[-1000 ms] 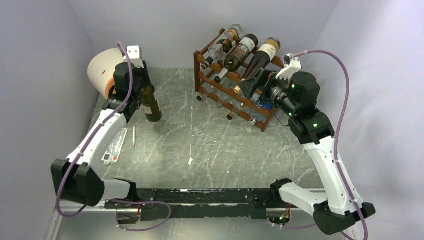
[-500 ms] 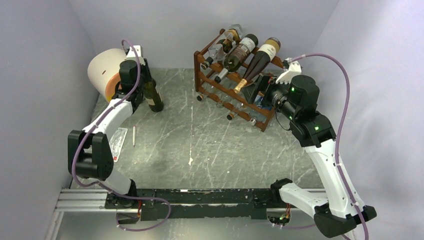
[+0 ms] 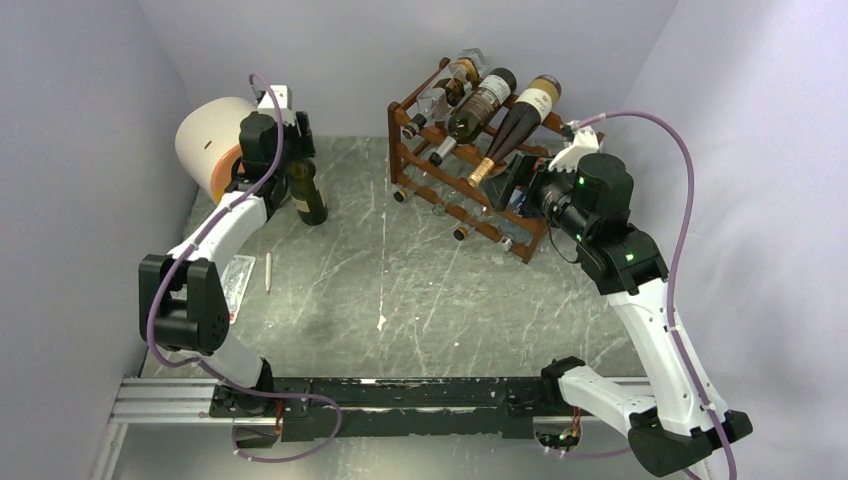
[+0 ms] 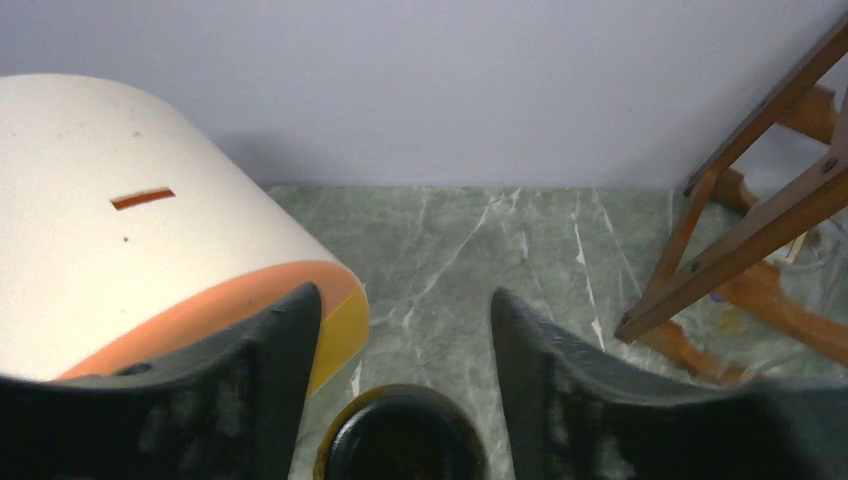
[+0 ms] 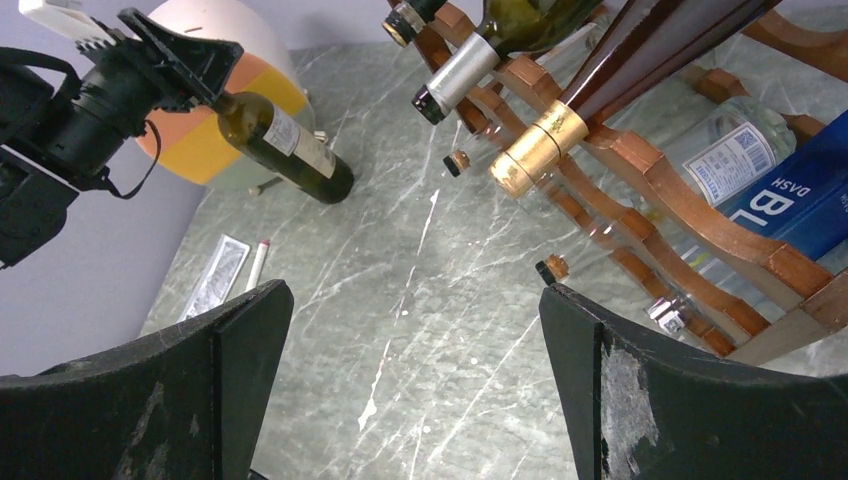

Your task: Take the wine bottle off the wine rack

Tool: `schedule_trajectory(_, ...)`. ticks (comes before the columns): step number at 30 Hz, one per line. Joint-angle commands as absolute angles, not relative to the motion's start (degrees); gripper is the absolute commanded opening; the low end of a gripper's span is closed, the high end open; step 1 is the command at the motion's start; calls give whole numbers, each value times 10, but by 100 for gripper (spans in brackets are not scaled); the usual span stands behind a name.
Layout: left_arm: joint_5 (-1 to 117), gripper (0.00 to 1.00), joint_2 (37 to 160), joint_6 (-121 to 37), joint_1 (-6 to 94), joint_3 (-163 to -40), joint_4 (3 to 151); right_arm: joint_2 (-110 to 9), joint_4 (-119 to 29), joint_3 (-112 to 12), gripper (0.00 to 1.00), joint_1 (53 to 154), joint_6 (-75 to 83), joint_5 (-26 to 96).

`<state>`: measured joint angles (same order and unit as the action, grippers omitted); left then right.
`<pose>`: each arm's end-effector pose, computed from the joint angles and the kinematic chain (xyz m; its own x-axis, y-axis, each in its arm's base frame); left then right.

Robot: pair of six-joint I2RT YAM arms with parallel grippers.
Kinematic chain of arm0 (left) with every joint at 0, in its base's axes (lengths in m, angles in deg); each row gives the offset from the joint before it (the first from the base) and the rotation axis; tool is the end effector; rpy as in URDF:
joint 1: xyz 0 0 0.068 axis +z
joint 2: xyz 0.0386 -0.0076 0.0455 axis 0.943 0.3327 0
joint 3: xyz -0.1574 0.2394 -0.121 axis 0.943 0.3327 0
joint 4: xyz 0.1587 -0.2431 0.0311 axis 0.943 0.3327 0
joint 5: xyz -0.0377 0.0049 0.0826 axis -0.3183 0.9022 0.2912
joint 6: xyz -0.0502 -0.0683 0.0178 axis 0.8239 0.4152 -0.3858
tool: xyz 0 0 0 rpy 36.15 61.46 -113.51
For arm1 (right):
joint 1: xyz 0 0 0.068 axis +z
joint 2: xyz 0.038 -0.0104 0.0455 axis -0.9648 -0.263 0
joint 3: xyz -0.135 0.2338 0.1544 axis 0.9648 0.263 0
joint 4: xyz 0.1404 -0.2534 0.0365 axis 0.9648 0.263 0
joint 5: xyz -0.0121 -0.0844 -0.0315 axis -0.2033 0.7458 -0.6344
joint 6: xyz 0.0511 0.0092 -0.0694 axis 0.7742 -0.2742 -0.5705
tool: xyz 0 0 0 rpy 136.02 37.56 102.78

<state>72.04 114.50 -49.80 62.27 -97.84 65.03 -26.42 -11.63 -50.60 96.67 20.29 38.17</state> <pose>0.4493 -0.0577 0.3432 -0.1510 -0.0484 -0.9873 0.0338 0.9980 -0.0541 0.2224 0.0958 0.4780 -0.3896 0.2622 -0.8829 -0.3119 0.8644 0.3944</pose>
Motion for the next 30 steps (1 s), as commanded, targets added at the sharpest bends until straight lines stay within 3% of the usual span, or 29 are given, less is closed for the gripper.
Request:
schedule_trajectory(1, 701, 76, 1146, -494, 627, -1016, 656, -257, -114, -509, 100, 966, 205, 379)
schedule_trajectory(3, 698, 86, 1138, -495, 627, -1012, 657, -255, -111, -512, 100, 966, 205, 379)
schedule_trajectory(8, 687, 100, 1092, -485, 626, -1000, 666, -253, -100, -520, 100, 965, 209, 378)
schedule_trajectory(19, 642, 100, 890, -484, 626, -936, 719, -245, -57, -508, 100, 965, 172, 416)
schedule_trajectory(30, 507, 95, 784, -450, 615, -771, 568, -339, -78, -565, 100, 963, 225, 514)
